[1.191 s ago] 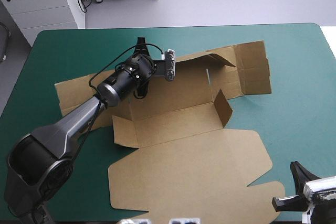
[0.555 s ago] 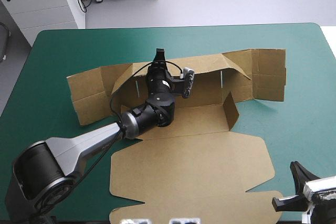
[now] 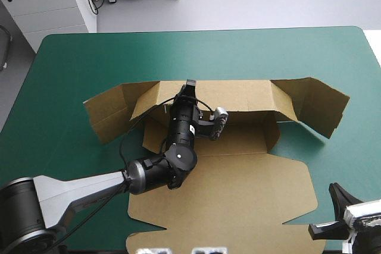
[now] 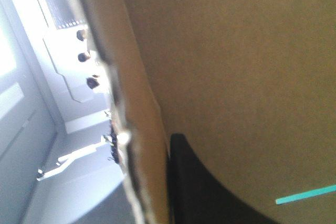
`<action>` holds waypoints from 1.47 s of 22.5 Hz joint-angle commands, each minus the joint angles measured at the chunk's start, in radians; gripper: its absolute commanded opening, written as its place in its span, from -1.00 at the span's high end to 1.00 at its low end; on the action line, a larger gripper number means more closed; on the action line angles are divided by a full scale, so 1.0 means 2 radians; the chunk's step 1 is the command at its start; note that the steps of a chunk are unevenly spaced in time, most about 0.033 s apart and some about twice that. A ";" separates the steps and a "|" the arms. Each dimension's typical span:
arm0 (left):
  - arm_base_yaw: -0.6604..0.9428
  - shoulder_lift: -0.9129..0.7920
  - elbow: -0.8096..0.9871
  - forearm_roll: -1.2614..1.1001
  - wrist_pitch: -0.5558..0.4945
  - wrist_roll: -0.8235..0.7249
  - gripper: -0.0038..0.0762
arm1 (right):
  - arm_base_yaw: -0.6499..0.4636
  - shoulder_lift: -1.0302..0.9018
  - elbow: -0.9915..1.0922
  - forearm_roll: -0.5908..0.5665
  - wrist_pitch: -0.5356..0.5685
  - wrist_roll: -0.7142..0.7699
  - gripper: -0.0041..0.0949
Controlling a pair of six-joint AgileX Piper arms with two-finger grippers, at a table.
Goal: Fold the box
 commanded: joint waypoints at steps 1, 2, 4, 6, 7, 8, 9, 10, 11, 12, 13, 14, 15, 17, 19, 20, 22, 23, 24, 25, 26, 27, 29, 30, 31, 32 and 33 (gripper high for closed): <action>-0.004 -0.027 0.017 0.029 0.025 -0.015 0.92 | 0.001 -0.009 -0.011 0.002 -0.038 0.000 0.96; -0.005 -0.029 0.023 0.027 0.029 -0.027 0.92 | 0.001 -0.009 -0.011 0.002 -0.038 0.000 0.96; -0.016 -0.035 0.037 0.021 0.032 -0.046 0.92 | 0.001 -0.009 -0.011 0.002 -0.038 0.000 0.96; -0.025 -0.036 0.038 0.021 0.029 -0.044 0.92 | 0.001 -0.009 -0.010 0.001 -0.039 0.000 0.96; -0.030 -0.036 0.038 0.024 0.028 -0.044 0.92 | 0.001 -0.009 -0.010 0.000 -0.039 0.000 0.96; -0.032 -0.036 0.038 0.024 0.026 -0.044 0.92 | 0.001 -0.009 -0.010 -0.002 -0.048 0.000 0.96; -0.034 -0.036 0.038 0.024 0.025 -0.044 0.92 | 0.001 -0.009 -0.010 -0.003 -0.060 0.000 0.96; -0.035 -0.036 0.038 0.024 0.025 -0.044 0.92 | 0.001 -0.008 -0.012 -0.003 -0.081 0.004 0.95; -0.035 -0.036 0.038 0.024 0.025 -0.044 0.92 | 0.001 0.002 -0.017 -0.003 -0.109 0.038 0.95; -0.034 -0.036 0.038 0.021 0.025 -0.044 0.92 | 0.001 0.013 -0.022 -0.004 -0.117 0.053 0.95; -0.034 -0.036 0.038 0.021 0.026 -0.044 0.92 | 0.001 0.051 -0.035 -0.003 -0.120 0.064 0.95; -0.034 -0.036 0.038 0.021 0.026 -0.044 0.92 | 0.001 0.072 -0.043 -0.003 -0.120 0.064 0.95; -0.034 -0.036 0.038 0.024 0.026 -0.044 0.92 | 0.001 0.131 -0.065 -0.003 -0.120 0.055 0.95; -0.033 -0.036 0.038 0.024 0.026 -0.044 0.92 | 0.001 0.229 -0.108 0.003 -0.121 0.030 0.95; -0.033 -0.036 0.038 0.024 0.026 -0.044 0.92 | 0.001 0.322 -0.162 0.003 -0.133 0.024 0.95; -0.033 -0.036 0.038 0.024 0.026 -0.044 0.92 | 0.001 0.385 -0.204 0.003 -0.148 0.024 0.95; -0.033 -0.036 0.038 0.024 0.026 -0.044 0.92 | 0.001 0.461 -0.268 0.009 -0.153 0.022 0.95; -0.033 -0.036 0.038 0.024 0.026 -0.044 0.92 | 0.001 0.489 -0.292 0.010 -0.154 0.022 0.95; -0.033 -0.035 0.038 0.022 0.023 -0.044 0.92 | 0.001 0.541 -0.338 0.010 -0.154 0.022 0.95; -0.033 -0.035 0.038 0.022 0.023 -0.044 0.92 | 0.001 0.565 -0.356 0.010 -0.154 0.022 0.95; -0.033 -0.035 0.038 0.022 0.023 -0.044 0.92 | 0.001 0.613 -0.397 0.011 -0.154 0.023 0.95; -0.033 -0.035 0.038 0.022 0.023 -0.044 0.92 | 0.001 0.650 -0.431 0.015 -0.147 0.023 0.96; -0.033 -0.035 0.038 0.022 0.023 -0.044 0.92 | 0.001 0.695 -0.463 0.017 -0.123 0.026 0.96; -0.033 -0.035 0.038 0.022 0.023 -0.044 0.92 | 0.001 0.716 -0.480 0.019 -0.099 0.026 0.96; -0.033 -0.035 0.038 0.022 0.023 -0.044 0.92 | 0.001 0.736 -0.496 0.021 -0.070 0.026 0.96; -0.033 -0.035 0.038 0.022 0.023 -0.044 0.92 | 0.001 0.750 -0.509 0.023 -0.044 0.026 0.96; -0.033 -0.035 0.038 0.022 0.023 -0.044 0.92 | 0.001 0.767 -0.524 0.027 -0.012 0.026 0.96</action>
